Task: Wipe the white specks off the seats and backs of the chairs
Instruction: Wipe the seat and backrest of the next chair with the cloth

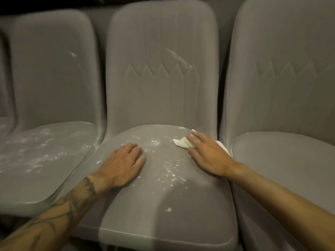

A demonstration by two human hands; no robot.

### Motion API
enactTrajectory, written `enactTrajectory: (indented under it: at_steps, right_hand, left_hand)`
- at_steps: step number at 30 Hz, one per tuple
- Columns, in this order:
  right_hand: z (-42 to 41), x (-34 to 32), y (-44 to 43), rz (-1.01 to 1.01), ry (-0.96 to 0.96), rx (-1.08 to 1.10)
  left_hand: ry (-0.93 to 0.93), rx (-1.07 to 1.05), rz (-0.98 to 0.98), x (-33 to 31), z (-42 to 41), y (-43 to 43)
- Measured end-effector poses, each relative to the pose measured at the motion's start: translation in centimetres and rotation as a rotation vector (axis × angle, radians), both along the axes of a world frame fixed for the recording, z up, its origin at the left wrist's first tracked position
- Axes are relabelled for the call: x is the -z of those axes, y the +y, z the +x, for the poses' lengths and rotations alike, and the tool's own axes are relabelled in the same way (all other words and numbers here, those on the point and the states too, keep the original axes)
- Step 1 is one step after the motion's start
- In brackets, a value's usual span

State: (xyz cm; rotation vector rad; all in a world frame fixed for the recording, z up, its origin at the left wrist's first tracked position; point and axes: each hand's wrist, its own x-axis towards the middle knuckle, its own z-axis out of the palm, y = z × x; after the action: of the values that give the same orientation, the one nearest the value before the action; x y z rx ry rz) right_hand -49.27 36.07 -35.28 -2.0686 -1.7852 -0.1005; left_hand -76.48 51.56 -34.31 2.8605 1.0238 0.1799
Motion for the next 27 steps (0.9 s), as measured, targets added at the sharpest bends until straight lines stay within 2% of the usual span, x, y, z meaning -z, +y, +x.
enactTrajectory:
  at_steps: [7, 13, 20, 22, 25, 27]
  right_hand:
    - [0.6, 0.9, 2.2, -0.106, 0.166, 0.155]
    - [-2.3, 0.9, 4.3, -0.108, 0.234, 0.332]
    - [-9.1, 0.7, 10.3, -0.145, 0.237, 0.343]
    - [-10.3, 0.9, 11.0, -0.173, 0.227, 0.327]
    - [-9.6, 0.6, 9.1, -0.252, 0.179, 0.341]
    - [-8.1, 0.3, 6.9, -0.262, 0.168, 0.405]
  left_hand:
    - [0.048, -0.032, 0.038, -0.4, -4.8, 7.0]
    - [0.015, 0.135, 0.075, 0.5, -6.7, 13.4]
    - [-0.067, 0.258, 0.134, 2.4, -7.7, 16.0]
    - [-0.082, 0.299, 0.214, 2.7, -7.8, 16.2]
    - [-0.127, 0.417, 0.448, 3.9, -7.9, 16.7]
    - [-0.136, 0.441, 0.502, 4.5, -7.8, 17.2]
